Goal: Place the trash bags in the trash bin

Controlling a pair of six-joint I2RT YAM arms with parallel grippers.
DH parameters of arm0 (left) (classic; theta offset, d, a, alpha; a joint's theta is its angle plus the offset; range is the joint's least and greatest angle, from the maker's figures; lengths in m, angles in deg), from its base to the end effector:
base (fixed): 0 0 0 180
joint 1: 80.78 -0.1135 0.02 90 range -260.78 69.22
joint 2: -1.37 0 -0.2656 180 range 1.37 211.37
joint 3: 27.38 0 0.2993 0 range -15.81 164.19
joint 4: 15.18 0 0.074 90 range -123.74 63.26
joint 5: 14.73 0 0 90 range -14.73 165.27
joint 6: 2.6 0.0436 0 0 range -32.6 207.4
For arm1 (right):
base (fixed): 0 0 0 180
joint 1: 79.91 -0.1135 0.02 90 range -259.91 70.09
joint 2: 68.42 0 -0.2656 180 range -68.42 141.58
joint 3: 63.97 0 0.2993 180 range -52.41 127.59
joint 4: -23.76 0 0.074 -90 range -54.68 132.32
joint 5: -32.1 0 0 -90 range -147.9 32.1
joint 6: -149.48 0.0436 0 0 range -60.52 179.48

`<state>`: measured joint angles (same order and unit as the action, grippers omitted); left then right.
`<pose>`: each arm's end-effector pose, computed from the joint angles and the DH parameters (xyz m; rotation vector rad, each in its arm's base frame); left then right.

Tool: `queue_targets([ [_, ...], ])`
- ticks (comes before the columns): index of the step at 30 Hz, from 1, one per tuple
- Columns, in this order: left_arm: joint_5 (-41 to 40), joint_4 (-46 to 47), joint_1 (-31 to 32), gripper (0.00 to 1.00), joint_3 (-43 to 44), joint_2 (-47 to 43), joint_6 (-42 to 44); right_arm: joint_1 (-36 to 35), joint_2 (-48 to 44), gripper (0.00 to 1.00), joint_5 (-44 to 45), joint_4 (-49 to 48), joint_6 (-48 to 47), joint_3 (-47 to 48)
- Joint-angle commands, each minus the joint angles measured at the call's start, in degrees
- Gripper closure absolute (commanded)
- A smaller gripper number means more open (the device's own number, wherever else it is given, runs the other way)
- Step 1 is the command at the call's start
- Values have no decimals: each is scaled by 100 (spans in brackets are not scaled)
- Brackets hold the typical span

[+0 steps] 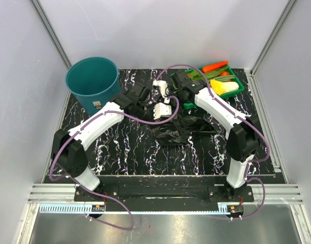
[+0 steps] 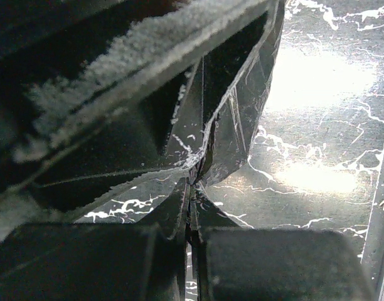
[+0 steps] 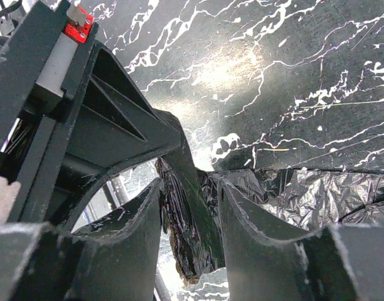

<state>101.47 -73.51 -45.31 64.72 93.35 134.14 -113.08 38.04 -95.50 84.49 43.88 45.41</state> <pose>0.3049 -0.2409 0.2834 1.7705 1.7769 -0.5097 0.3638 0.2696 0.2916 -1.2690 2.1983 0.9612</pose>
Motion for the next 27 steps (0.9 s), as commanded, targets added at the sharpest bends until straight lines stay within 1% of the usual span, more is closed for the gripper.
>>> queue_targets([
  [1, -396, 387, -22, 100, 191, 109, -60, -199, -424, 53, -300, 76, -137, -17],
  [15, -405, 572, -31, 100, 95, -22, -113, -225, -529, 52, -72, 84, -269, -360],
  [19, -343, 730, -39, 100, -73, -251, -78, -208, -433, 53, 60, 75, -119, -220],
  [27, -738, 835, -31, 100, -169, -322, -51, -225, -371, 52, -247, 198, -32, 35],
])
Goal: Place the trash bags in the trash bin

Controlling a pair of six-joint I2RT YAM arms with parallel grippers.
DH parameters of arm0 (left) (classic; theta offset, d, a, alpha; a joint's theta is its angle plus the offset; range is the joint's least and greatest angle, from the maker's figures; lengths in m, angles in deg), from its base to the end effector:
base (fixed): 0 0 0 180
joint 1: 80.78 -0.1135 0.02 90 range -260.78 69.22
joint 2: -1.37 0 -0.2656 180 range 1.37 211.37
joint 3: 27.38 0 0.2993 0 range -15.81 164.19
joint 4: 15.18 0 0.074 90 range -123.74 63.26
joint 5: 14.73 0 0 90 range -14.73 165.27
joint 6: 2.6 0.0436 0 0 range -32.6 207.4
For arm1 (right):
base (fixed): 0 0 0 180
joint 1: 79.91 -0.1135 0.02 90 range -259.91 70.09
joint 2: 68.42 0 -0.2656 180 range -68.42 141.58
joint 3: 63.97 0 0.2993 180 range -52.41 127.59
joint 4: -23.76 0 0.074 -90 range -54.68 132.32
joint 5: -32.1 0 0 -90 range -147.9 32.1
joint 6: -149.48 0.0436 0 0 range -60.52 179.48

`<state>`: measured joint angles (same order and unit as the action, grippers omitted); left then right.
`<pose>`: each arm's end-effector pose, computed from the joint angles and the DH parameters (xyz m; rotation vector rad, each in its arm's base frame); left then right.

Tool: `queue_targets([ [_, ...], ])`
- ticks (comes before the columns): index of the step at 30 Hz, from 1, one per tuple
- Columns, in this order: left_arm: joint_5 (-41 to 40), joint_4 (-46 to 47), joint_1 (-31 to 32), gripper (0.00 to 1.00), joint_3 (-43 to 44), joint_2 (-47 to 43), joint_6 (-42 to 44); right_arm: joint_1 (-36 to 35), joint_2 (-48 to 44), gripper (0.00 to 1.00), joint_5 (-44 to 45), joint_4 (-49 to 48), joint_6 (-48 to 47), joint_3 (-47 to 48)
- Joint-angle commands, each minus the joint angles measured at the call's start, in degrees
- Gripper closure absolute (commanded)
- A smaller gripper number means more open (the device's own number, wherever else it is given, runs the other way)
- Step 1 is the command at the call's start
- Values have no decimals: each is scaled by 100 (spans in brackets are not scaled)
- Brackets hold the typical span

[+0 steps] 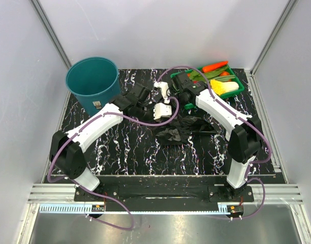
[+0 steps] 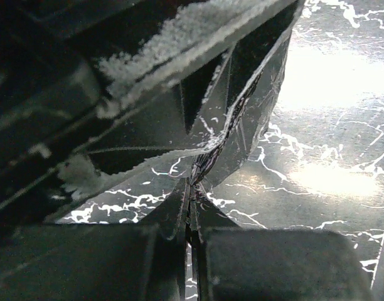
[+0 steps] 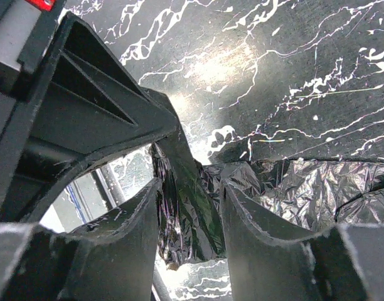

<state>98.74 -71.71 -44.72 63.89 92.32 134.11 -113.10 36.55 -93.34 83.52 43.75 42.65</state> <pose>0.3027 -0.2419 0.2860 1.7606 1.7609 -0.4439 0.3591 0.2651 0.2857 -1.2632 2.2168 0.9127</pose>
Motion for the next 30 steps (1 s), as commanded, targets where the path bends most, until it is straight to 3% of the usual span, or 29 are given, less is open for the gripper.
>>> queue_targets([
  [1, -509, 700, -90, 100, -112, -236, -58, -214, -222, 51, -499, 321, -1, 319],
  [13, -483, 779, -98, 100, -174, -289, -84, -214, -161, 48, -271, 339, 43, 460],
  [19, -457, 753, -107, 100, -209, -289, -84, -214, -38, 51, -305, 339, 26, 522],
  [23, -395, 753, -98, 100, -227, -289, -84, -214, -3, 61, -306, 295, 52, 548],
  [30, -334, 744, -98, 100, -209, -298, -102, -214, 41, 93, -288, 295, 26, 566],
])
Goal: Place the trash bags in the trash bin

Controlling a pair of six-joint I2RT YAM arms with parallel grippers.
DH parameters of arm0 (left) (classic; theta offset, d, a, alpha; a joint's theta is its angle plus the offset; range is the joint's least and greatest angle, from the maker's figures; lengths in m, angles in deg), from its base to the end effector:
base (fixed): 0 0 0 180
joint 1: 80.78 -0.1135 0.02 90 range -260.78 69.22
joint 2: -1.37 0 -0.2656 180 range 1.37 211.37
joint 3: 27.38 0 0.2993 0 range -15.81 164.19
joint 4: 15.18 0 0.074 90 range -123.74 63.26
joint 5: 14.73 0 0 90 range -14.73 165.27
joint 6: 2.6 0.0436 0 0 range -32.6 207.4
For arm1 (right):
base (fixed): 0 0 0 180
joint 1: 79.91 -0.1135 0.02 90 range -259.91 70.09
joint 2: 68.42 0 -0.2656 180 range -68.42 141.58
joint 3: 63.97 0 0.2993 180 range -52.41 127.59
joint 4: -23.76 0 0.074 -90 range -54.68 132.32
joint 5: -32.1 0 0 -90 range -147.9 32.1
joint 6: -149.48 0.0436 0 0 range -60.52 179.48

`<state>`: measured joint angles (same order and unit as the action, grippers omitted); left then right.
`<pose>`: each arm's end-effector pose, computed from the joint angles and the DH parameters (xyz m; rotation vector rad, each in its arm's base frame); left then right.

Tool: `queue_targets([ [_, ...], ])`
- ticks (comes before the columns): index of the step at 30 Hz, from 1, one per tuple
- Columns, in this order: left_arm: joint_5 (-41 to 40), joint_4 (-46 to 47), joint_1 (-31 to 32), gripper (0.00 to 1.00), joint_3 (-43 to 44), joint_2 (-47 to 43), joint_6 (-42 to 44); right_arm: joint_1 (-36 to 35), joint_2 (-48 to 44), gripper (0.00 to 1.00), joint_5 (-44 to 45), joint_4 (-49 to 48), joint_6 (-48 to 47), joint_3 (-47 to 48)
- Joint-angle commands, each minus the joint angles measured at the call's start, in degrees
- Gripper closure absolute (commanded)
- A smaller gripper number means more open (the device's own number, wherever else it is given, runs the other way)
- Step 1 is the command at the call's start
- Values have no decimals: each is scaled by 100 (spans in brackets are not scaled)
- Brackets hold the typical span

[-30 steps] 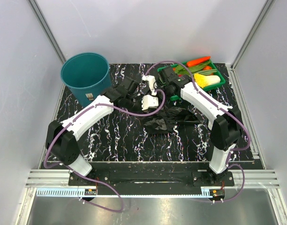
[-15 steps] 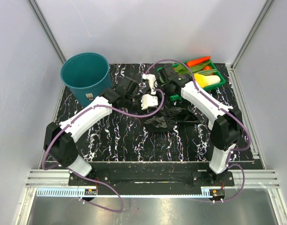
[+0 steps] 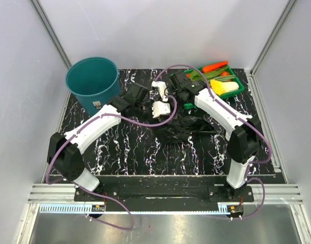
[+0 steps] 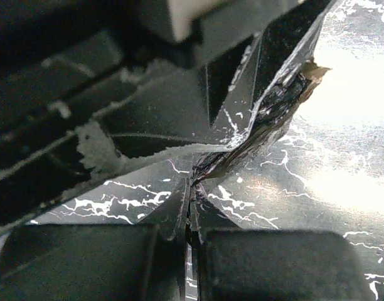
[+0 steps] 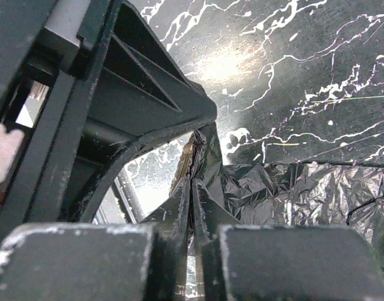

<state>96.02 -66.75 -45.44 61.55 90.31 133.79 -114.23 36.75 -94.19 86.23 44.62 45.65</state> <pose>0.3057 -0.2357 0.2891 1.6997 1.7287 -0.3597 0.3536 0.2726 0.3005 -1.2756 2.2134 0.9447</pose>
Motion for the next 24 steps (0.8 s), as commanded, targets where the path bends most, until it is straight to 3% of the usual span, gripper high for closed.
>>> queue_targets([
  [1, -54, 239, -26, 100, 42, -97, -78, -101, 22, 95, -177, 24, -53, 275],
  [8, -28, 204, -26, 99, 60, -123, -95, -101, -83, 100, 288, -195, 139, 153],
  [13, -10, 195, -44, 83, 86, -149, -218, -92, -154, 100, 947, -451, 351, 99],
  [16, 34, 151, -44, 68, 165, -167, -315, -39, -128, 100, 1072, -477, 439, 143],
  [19, 113, 134, -70, 58, 244, -176, -420, 5, -110, 100, 1089, -486, 527, 187],
  [24, 297, 107, -167, 52, 358, -211, -552, 58, -128, 100, 1168, -583, 606, 196],
])
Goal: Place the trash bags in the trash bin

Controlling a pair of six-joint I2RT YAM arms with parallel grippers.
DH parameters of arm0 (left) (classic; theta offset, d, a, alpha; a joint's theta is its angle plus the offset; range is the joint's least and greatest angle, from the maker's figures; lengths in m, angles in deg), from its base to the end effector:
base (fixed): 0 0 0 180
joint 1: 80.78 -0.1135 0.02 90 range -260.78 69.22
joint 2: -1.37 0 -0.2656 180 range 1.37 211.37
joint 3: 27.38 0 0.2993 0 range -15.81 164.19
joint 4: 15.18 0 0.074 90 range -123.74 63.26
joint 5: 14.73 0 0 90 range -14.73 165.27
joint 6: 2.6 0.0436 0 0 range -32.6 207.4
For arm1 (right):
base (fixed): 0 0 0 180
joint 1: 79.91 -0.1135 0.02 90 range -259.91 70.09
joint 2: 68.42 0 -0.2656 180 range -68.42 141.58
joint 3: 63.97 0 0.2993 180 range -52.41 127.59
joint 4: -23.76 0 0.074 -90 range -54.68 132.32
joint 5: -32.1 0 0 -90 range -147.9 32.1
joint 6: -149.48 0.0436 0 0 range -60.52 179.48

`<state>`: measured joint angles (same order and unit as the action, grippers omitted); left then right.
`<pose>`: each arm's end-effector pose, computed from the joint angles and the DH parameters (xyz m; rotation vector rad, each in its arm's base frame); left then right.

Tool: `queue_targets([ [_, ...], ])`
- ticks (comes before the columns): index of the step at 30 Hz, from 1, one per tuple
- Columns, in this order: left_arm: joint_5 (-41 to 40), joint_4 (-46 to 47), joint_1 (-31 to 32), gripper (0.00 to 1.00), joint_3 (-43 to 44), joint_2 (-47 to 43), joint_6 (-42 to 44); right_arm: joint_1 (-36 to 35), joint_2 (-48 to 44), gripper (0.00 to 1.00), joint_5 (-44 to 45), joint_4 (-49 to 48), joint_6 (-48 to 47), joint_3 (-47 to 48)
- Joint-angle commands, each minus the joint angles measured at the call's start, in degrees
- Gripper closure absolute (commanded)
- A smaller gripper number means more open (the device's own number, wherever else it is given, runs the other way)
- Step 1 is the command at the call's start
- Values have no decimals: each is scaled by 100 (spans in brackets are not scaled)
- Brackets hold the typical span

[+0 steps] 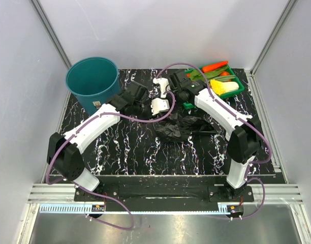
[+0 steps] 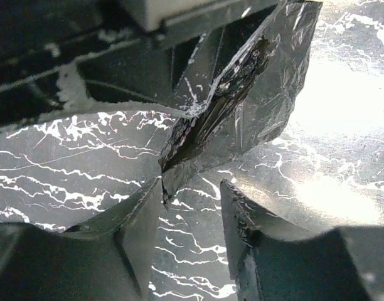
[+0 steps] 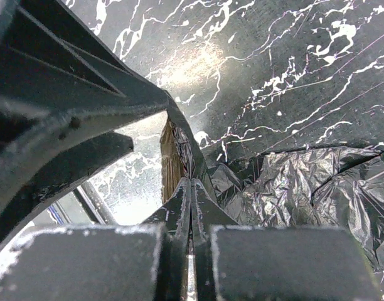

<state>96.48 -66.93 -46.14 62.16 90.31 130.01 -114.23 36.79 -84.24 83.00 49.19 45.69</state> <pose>0.3088 -0.2325 0.2929 1.6320 1.7871 -0.3919 0.3635 0.2715 0.3006 -1.1369 2.2751 0.7480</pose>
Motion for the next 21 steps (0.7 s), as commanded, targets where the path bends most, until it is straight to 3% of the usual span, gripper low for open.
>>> queue_targets([
  [1, 304, 125, -114, 51, 306, -220, -218, 75, -123, 100, 200, -251, 176, 191],
  [12, 1279, -77, -115, 48, 543, -220, 194, 321, 131, 100, -335, -5, 510, 639],
  [21, 1166, 660, 8, 48, 289, -115, 493, 339, 255, 100, -599, 163, 624, 815],
])
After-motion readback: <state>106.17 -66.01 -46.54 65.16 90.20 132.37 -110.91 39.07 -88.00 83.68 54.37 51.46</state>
